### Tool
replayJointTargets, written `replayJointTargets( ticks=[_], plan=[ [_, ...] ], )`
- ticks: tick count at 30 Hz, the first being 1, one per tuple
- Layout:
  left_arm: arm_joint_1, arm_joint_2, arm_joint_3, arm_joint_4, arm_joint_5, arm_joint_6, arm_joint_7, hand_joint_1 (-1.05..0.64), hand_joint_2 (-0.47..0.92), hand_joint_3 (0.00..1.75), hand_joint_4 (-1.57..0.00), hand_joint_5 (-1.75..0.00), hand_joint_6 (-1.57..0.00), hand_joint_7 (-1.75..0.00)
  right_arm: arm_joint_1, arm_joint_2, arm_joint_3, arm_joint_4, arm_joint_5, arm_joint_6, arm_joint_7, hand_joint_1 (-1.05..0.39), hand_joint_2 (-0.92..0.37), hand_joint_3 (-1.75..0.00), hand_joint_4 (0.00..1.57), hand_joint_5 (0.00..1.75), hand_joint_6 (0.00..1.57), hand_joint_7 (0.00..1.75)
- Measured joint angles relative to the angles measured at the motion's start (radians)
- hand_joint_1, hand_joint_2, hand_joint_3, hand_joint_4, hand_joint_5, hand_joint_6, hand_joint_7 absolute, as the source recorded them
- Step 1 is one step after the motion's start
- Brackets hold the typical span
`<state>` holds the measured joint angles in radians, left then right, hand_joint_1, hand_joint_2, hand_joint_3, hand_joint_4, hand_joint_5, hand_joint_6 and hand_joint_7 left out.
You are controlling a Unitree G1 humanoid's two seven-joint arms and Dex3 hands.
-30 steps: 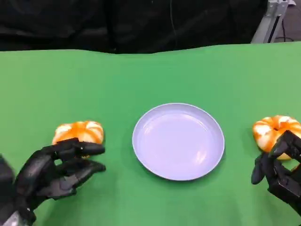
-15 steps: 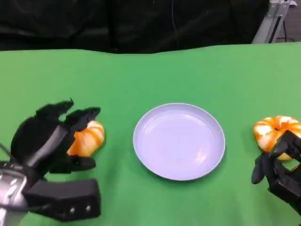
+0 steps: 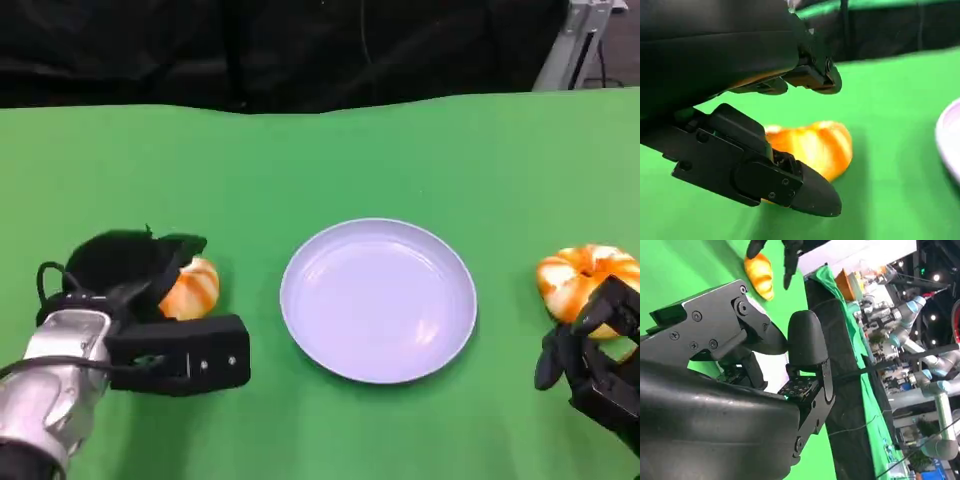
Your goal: Grasp the bread from the table and place it into the plate.
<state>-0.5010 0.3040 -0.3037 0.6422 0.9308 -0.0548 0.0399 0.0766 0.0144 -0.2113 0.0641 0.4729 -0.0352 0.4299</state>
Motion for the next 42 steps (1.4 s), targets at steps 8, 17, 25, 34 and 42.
replayJointTargets(
  ticks=[8, 17, 25, 34, 42],
  plan=[
    [-0.104, -0.023, -0.075, 0.215, -0.07, 0.023, 0.006, -1.05, 0.92, 0.24, -0.27, 0.0, -0.35, 0.0, 0.002, 0.003, 0.005, -0.008, 0.0, 0.0, -0.005, -0.08, -0.64, -1.09, 0.79, 1.75, 0.69, 1.6],
    [-0.159, -0.025, -0.123, 0.327, -0.119, 0.027, 0.032, -1.05, 0.92, 0.29, -0.29, -0.02, -0.35, -0.01, 0.002, 0.003, 0.007, -0.01, -0.001, 0.0, -0.019, -0.06, -0.65, -1.1, 0.8, 1.75, 0.68, 1.64],
    [-0.174, -0.024, -0.148, 0.356, -0.151, 0.027, 0.037, -1.0, 0.92, 0.32, -0.35, -0.04, -0.4, -0.03, 0.002, 0.003, 0.013, -0.011, -0.001, 0.0, -0.021, -0.06, -0.65, -1.1, 0.79, 1.75, 0.66, 1.66],
    [-0.178, -0.024, -0.126, 0.355, -0.24, 0.005, 0.037, -0.22, 0.91, 0.04, -0.76, -1.03, -1.05, -0.06, 0.004, 0.003, 0.013, -0.015, 0.0, 0.0, -0.021, -0.06, -0.65, -1.1, 0.79, 1.75, 0.66, 1.67],
    [-0.155, -0.023, -0.103, 0.338, -0.281, -0.041, 0.116, -0.14, 0.92, 0.16, -0.73, -1.48, -1.13, -0.37, 0.005, 0.002, 0.013, -0.021, 0.001, 0.004, -0.022, -0.07, -0.64, -1.1, 0.79, 1.75, 0.66, 1.66]
  ],
)
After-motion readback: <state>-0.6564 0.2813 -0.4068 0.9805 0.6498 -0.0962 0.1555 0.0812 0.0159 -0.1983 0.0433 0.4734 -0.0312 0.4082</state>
